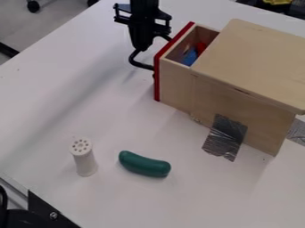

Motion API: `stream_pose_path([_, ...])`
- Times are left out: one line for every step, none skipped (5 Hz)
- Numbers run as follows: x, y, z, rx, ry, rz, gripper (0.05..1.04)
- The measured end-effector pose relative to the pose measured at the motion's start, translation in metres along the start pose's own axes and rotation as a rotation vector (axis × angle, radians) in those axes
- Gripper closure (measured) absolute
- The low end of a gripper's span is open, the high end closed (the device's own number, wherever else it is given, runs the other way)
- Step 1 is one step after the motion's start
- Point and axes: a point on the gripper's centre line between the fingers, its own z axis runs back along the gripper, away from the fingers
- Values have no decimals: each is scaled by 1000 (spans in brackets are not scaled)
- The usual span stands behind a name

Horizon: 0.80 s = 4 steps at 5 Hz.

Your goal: Open the drawer

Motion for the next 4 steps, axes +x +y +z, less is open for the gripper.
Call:
stream_pose_path([0,2,0,3,-1,2,992])
stream_pose_path([0,3,1,8,1,1,992])
stream_pose_path([1,5,1,10,0,3,992])
stream_pose_path([1,6,0,10,2,6,992])
